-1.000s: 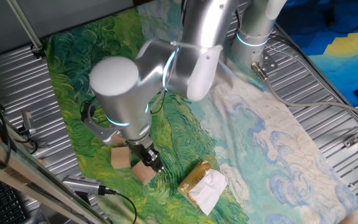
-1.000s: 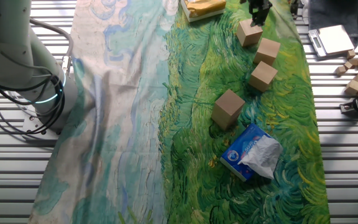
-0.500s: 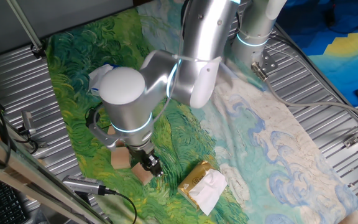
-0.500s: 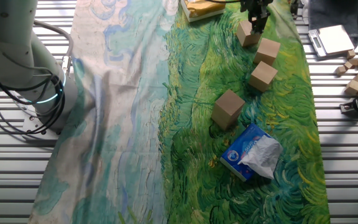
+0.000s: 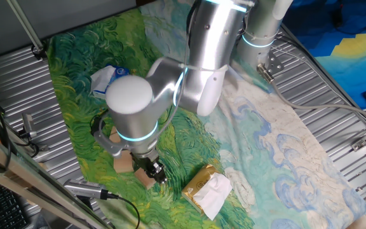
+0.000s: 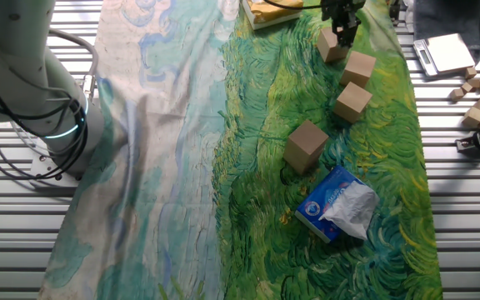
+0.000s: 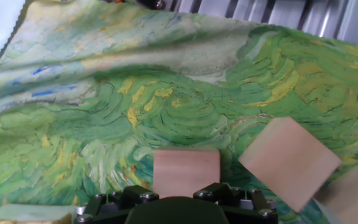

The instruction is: Stack the blocks in a vertical line of five

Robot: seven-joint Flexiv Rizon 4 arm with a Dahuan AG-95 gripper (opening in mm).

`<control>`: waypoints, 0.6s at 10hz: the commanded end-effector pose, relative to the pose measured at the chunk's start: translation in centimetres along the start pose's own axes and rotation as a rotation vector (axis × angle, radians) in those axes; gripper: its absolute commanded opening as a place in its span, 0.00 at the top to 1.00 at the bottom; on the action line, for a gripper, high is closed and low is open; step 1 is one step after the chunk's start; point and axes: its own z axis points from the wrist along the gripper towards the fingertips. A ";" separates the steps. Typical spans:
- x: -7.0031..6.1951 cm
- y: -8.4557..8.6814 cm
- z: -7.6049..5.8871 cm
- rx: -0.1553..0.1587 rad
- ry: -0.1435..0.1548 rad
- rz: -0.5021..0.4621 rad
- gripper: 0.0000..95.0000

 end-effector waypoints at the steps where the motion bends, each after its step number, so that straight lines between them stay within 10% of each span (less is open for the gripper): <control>1: 0.1 0.0 0.0 0.003 -0.003 -0.010 0.20; 6: 0.0 0.2 0.3 0.018 -0.005 -0.030 0.20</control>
